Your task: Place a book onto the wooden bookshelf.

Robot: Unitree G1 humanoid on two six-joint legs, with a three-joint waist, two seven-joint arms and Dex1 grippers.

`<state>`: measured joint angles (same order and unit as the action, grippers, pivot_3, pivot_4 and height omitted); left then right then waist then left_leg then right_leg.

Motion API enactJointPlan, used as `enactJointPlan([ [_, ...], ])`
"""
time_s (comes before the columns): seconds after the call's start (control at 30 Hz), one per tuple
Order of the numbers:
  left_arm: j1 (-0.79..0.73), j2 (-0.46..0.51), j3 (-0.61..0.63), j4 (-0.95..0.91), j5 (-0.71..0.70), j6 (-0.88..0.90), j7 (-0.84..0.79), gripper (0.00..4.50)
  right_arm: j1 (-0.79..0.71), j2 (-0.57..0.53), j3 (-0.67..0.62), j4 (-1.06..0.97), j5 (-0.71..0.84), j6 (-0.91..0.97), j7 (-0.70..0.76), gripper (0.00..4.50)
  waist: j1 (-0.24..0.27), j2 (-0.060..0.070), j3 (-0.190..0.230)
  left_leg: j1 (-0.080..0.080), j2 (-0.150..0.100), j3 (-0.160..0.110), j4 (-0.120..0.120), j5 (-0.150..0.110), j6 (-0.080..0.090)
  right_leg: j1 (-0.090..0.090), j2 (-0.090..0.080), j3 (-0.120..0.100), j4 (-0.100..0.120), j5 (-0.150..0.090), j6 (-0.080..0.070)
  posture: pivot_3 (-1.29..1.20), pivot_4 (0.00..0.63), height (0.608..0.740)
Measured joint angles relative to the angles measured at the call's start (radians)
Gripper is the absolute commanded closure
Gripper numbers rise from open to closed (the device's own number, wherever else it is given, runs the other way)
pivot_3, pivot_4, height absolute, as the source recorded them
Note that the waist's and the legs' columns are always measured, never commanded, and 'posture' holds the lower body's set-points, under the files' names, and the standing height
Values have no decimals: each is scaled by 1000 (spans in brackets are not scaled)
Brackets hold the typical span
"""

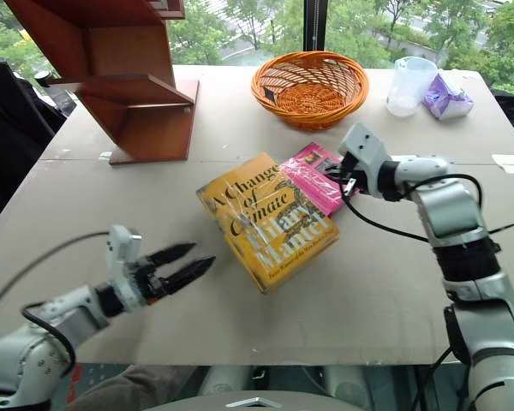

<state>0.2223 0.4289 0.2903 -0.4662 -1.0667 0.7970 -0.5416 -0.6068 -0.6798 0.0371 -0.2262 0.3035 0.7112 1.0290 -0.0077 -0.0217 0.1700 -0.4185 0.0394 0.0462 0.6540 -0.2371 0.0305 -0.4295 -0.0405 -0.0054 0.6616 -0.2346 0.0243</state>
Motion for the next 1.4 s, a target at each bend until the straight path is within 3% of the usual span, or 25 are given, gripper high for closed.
enactJointPlan([
  [0.13,-64,-171,-29,96,-317,78,292,0,144,-47,-147,-274,233,181,5,1241,3,0,0,6,0,-5,2,0,0,9,1,-3,0,0,0,0,150,739],
  [0.17,-79,-184,-43,113,-371,91,348,0,160,-48,-175,-321,280,215,-10,671,-2,-1,0,7,0,-6,3,0,0,9,4,-4,1,0,-1,0,150,739],
  [0.23,-117,-188,-67,155,-458,117,415,0,192,-48,-222,-377,342,264,-45,25,-3,0,0,9,-1,-6,5,0,0,12,6,-4,1,0,-1,0,150,739],
  [0.43,-261,-205,-105,326,-638,157,580,0,259,-63,-343,-521,614,421,-164,25,5,0,-1,11,-1,-9,13,0,0,19,6,-6,2,-1,-3,0,150,739],
  [0.57,-267,-207,-104,330,-711,154,610,1250,287,-99,-382,-539,702,441,-216,0,9,0,-1,9,-2,-8,15,0,0,18,5,-6,1,-1,-4,0,150,739],
  [0.77,-245,-170,-87,275,-834,102,671,4046,308,-121,-381,-509,709,368,-242,0,10,-1,-1,8,-1,-10,14,0,0,18,6,-7,1,-2,-5,0,150,739],
  [0.8,-245,-160,-73,257,-846,91,677,4258,318,-126,-373,-493,695,352,-235,0,10,-1,-1,8,-1,-11,14,0,0,18,6,-7,1,-2,-5,0,150,739],
  [0.9,-262,-107,-38,178,-866,51,707,4293,336,-133,-349,-415,637,269,-196,0,17,-1,-1,8,-2,-10,14,0,0,18,6,-7,0,-2,-5,0,150,739],
  [1.07,-407,27,-21,26,-666,-15,692,4293,239,-86,-346,-271,615,150,-165,0,23,-3,1,6,-3,-11,15,0,0,17,8,-7,0,-2,-5,0,150,739],
  [1.2,-642,315,-61,-61,-247,-59,545,4293,170,29,-361,-150,620,19,-157,0,23,-3,2,5,-4,-7,14,0,0,16,10,-8,-1,-1,-3,0,150,739],
  [1.3,-777,404,-69,-62,-86,-104,440,4293,96,99,-360,-94,632,-14,-193,0,19,-2,3,4,-3,-5,13,0,0,13,10,-6,-2,0,-1,0,150,739],
  [1.37,-826,533,-118,-49,63,-134,344,4293,41,138,-359,-75,668,-16,-220,0,12,-3,4,3,-3,-3,12,0,0,11,11,-4,-3,0,-1,0,150,739],
  [1.4,-850,703,-197,-26,245,-187,241,4293,-2,160,-360,-58,701,-16,-234,0,7,-3,5,4,-3,-1,9,0,0,9,11,-3,-3,0,-1,0,150,739],
])
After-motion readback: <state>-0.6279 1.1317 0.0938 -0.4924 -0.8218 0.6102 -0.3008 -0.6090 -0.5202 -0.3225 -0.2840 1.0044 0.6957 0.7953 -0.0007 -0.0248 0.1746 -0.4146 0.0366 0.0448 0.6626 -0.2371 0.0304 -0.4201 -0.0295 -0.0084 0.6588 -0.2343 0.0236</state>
